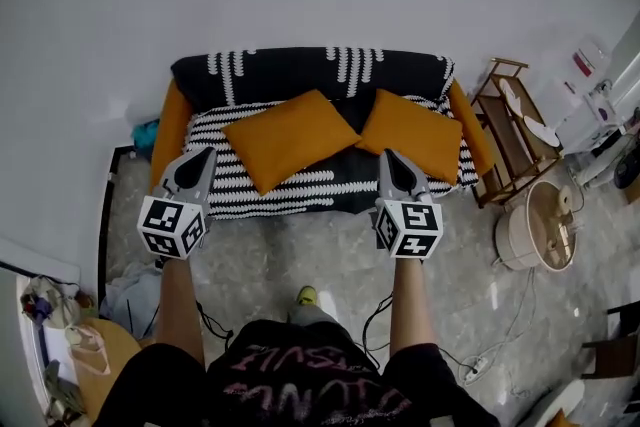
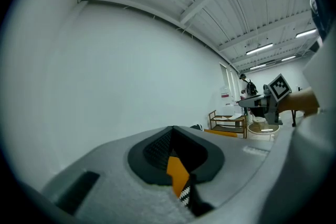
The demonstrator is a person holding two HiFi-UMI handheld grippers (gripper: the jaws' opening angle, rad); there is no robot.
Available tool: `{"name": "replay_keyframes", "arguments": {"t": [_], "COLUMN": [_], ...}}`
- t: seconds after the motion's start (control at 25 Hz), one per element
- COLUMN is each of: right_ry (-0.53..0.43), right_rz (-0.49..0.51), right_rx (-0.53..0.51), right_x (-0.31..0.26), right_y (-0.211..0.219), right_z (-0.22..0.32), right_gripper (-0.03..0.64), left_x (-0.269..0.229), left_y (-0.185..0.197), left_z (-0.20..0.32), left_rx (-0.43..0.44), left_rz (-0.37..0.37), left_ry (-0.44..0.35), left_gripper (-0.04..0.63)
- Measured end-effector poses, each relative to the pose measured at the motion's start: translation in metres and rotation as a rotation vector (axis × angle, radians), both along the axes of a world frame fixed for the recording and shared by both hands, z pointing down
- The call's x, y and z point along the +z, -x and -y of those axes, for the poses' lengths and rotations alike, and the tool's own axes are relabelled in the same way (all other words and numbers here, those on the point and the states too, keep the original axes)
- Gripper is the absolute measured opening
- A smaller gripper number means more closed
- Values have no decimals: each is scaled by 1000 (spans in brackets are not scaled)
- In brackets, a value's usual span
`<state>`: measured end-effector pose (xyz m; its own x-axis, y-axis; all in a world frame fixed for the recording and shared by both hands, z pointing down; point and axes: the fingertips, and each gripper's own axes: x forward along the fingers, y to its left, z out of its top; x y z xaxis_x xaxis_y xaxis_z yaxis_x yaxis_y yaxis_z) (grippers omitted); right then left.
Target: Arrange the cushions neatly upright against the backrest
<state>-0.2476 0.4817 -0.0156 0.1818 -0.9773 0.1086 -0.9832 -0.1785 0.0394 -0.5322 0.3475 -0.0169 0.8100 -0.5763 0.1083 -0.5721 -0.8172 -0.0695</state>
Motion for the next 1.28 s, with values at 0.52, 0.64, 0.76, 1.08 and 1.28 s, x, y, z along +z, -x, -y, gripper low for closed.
{"name": "replay_keyframes", "arguments": {"t": [0.52,0.64,0.76,1.08,1.28], "right_ry": [19,31,46,117,164], "right_rz": [22,29,33,23,12], "right_rx": [-94,-103,-112,-109,-98], "right_x": [13,20,27,59,76], "right_y": [-89,-99,-106,-122,-138], "right_z": [96,112,128,177,228], "right_gripper": [12,12,12,12,12], "left_x": [6,12,19,57,82], "left_y": [-95,-103,-111,-131,-149], "left_z": [70,85,100,153,207], "left_rx": [-45,-54,-57,-40,-24], "left_rz": [40,45,47,56,71], "left_ry": [12,23,36,99,149], "left_gripper": [2,3,2,3,2]}}
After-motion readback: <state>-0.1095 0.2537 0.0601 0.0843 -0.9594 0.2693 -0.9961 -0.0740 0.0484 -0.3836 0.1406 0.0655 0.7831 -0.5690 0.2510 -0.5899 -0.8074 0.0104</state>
